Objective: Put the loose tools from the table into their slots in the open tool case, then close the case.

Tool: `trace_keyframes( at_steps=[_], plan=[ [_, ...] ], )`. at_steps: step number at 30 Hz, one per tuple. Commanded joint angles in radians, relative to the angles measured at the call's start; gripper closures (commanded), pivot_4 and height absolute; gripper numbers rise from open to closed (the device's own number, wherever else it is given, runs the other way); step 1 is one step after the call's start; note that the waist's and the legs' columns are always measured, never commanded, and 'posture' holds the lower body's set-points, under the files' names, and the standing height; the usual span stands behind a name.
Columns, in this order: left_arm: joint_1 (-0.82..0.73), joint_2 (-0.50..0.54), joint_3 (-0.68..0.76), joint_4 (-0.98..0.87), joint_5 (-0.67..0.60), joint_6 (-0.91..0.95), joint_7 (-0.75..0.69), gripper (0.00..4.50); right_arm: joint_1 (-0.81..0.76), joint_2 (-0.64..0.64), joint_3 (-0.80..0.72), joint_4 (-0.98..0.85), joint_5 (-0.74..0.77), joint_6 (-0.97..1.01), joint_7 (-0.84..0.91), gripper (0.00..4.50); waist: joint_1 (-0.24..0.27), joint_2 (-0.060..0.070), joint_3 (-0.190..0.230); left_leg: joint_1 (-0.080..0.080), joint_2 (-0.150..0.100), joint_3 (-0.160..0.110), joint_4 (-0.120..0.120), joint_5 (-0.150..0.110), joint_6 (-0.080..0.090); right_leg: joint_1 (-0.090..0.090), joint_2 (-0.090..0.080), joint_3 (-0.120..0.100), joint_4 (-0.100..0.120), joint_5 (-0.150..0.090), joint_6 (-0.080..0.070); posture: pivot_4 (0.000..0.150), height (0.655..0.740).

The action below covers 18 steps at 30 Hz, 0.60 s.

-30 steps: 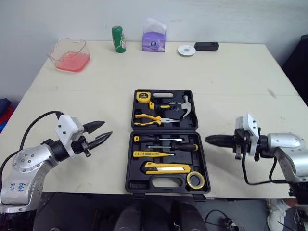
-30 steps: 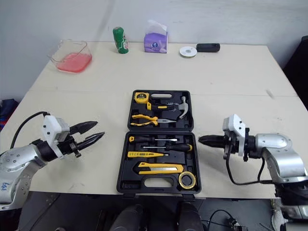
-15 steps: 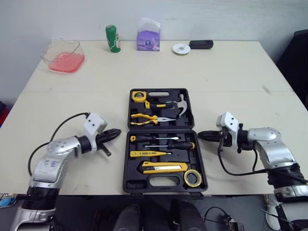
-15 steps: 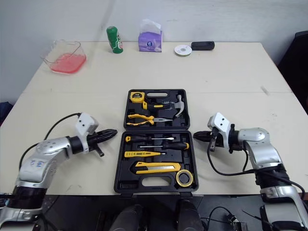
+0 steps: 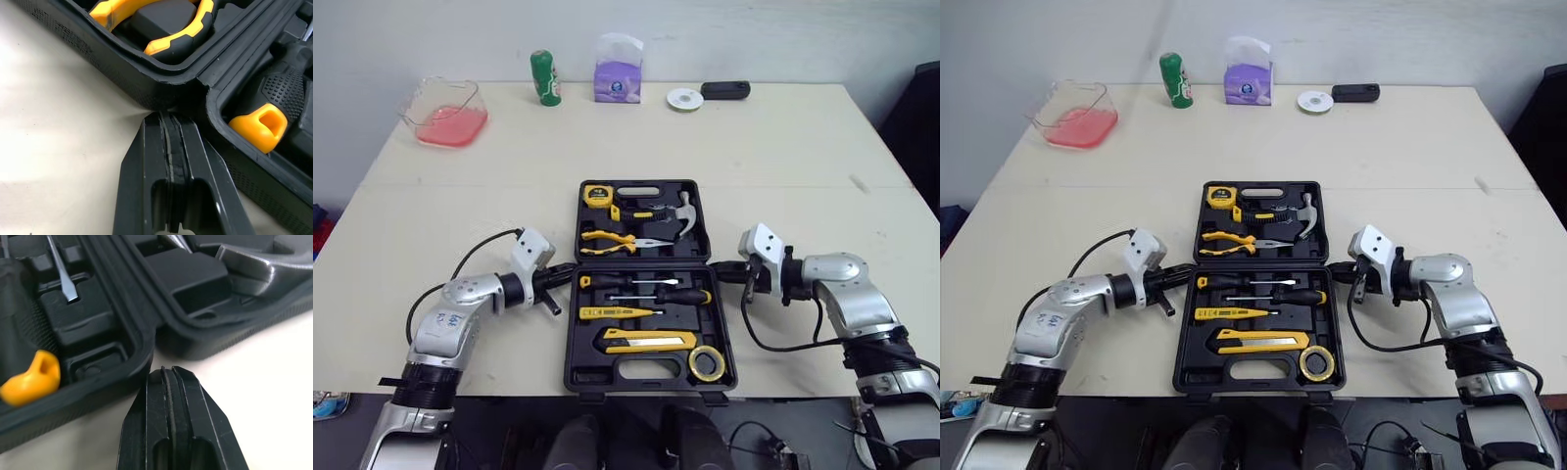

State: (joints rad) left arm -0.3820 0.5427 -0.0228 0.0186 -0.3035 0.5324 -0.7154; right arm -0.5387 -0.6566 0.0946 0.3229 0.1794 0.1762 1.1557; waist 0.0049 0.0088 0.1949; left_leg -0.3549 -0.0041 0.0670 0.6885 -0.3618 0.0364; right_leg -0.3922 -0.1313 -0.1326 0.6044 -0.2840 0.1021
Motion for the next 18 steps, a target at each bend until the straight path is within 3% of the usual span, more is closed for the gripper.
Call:
trace_keyframes(
  at_steps=[1,13,18],
  plan=[
    [-0.026,-0.018,-0.03,0.008,0.034,-0.049,-0.001,4.48,-0.028,0.009,0.003,-0.022,0.001,-0.023,0.006,4.5,0.0,0.0,0.0,0.0,0.0,0.0,0.0,0.0,0.0,0.0,0.0,0.0,0.0,0.0,0.0,0.15,0.74],
    [-0.035,-0.058,-0.041,0.027,0.073,-0.092,-0.019,4.48,-0.084,0.01,-0.002,0.046,-0.037,-0.064,0.003,4.5,0.003,0.0,0.0,-0.001,-0.001,0.0,0.002,0.0,0.0,0.0,0.0,0.0,0.002,0.0,0.0,0.15,0.74],
    [-0.001,-0.03,-0.01,0.023,0.084,-0.092,-0.013,4.48,-0.093,0.005,-0.009,0.065,-0.037,-0.06,-0.001,4.5,0.001,0.0,0.0,-0.001,-0.001,0.0,0.002,0.0,0.0,0.0,-0.001,0.0,0.002,0.0,0.0,0.15,0.74]
  ],
)
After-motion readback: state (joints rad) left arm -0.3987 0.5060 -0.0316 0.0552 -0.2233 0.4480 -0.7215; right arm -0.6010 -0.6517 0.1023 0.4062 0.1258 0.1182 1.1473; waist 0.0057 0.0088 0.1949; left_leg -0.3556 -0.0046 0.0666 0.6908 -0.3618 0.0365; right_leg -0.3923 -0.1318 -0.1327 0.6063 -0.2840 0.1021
